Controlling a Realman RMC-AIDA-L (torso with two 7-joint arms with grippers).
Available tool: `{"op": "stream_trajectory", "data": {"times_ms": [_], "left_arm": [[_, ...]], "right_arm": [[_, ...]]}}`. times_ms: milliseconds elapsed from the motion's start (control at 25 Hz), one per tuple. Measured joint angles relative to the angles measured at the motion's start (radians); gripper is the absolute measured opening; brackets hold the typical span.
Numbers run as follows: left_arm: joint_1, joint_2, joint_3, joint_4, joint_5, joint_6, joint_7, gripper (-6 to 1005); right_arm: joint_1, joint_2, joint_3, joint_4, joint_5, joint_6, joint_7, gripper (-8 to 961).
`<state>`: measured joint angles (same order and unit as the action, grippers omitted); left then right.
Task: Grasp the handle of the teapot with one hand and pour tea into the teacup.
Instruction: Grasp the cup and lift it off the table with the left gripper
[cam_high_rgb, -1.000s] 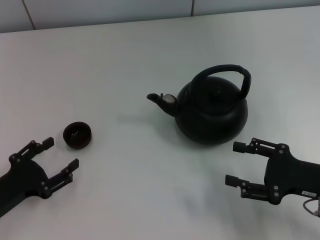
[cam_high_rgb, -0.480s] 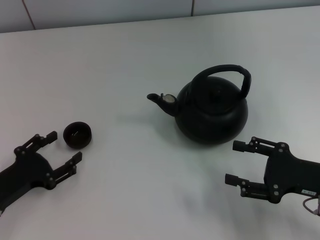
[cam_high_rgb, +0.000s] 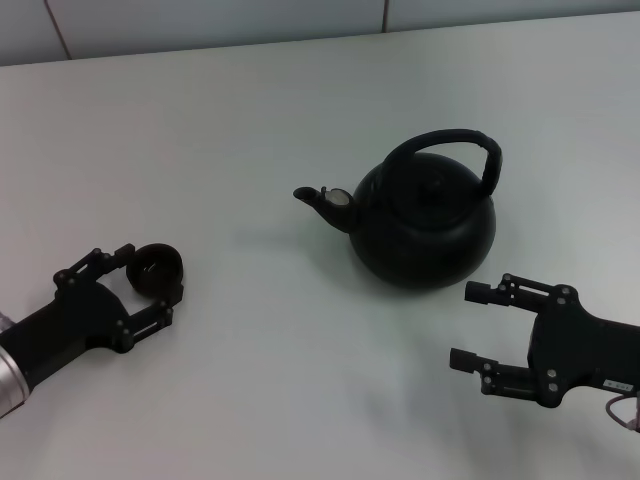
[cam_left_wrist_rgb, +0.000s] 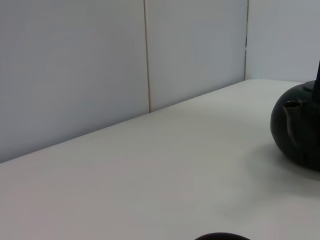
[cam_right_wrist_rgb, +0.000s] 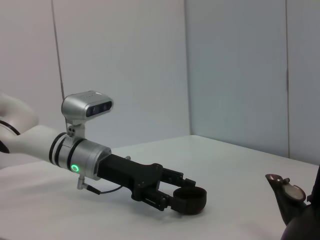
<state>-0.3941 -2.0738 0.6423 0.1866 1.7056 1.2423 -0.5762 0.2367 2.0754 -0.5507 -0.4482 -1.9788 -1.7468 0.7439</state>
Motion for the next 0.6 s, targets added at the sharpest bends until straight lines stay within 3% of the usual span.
{"op": "stream_trajectory", "data": {"times_ms": [600], "left_arm": [[-0.026,0.001,0.002,-0.017,0.0,-0.02,-0.002,794]], "right_arm": [[0.014,0.0,0.002,-0.001,0.0,0.0,0.0,740]]}}
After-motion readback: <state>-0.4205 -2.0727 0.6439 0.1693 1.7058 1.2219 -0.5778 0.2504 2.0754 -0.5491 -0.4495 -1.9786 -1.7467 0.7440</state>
